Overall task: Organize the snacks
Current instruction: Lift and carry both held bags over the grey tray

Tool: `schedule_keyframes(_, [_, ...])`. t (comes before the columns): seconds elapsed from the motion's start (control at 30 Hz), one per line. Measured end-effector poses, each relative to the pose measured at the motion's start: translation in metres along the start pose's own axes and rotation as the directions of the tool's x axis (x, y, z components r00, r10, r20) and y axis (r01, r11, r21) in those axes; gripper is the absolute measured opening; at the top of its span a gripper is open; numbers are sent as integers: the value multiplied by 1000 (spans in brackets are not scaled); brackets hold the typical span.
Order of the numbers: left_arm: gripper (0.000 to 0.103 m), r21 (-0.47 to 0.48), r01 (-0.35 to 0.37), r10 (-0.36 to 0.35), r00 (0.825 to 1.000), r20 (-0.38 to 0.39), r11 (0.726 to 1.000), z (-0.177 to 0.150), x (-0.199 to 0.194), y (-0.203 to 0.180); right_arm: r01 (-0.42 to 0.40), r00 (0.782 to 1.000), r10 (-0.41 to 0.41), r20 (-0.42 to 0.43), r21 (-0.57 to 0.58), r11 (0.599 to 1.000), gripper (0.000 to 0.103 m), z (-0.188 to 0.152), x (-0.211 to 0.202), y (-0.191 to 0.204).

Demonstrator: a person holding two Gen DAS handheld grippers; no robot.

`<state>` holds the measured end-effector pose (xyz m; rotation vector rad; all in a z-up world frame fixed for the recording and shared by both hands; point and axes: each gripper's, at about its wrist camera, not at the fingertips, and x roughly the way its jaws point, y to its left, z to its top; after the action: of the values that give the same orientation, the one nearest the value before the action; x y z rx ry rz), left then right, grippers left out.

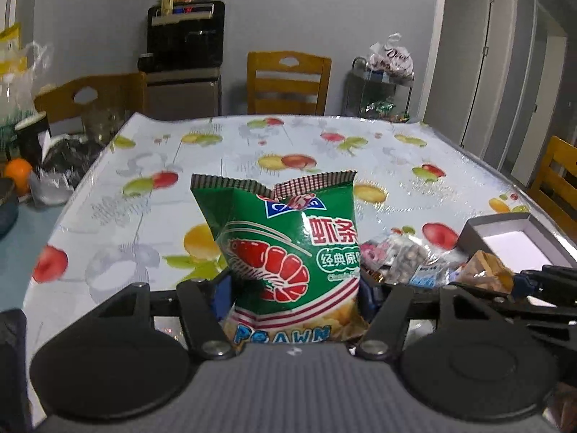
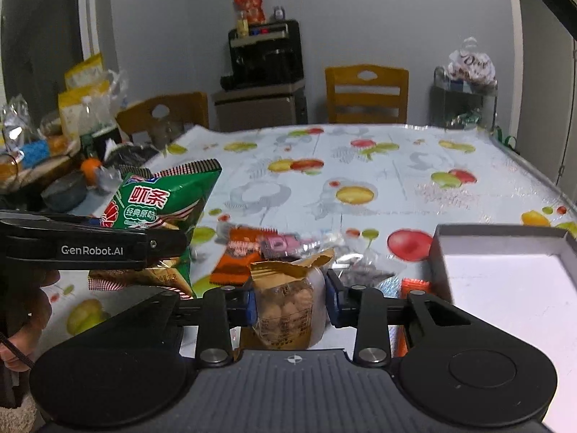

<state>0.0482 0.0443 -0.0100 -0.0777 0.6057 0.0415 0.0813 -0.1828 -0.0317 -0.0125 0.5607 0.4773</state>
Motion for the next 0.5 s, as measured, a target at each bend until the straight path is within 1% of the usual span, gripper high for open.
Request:
schedule_keyframes(0.13, [63,29,14,-14,1000,26,999,11,-13,-15,-10,999,9,44,27,1000,36,8,-20,-12])
schedule_keyframes(0.3, [63,80,63,-66,997,37,995,28,-20,-49,-2,996,-3,90,54,999,36,17,-43,-35])
schedule_keyframes(0.4, [63,124,92,-98,994,45,988,41,-21,-79,31,993,-39,112,73,997,36,20,-54,-56])
schedule_keyframes(0.5, [63,163,127,-135,990,36,978,50,-17,-112,70,989,-83,120,108,992,36,19,-61,-83])
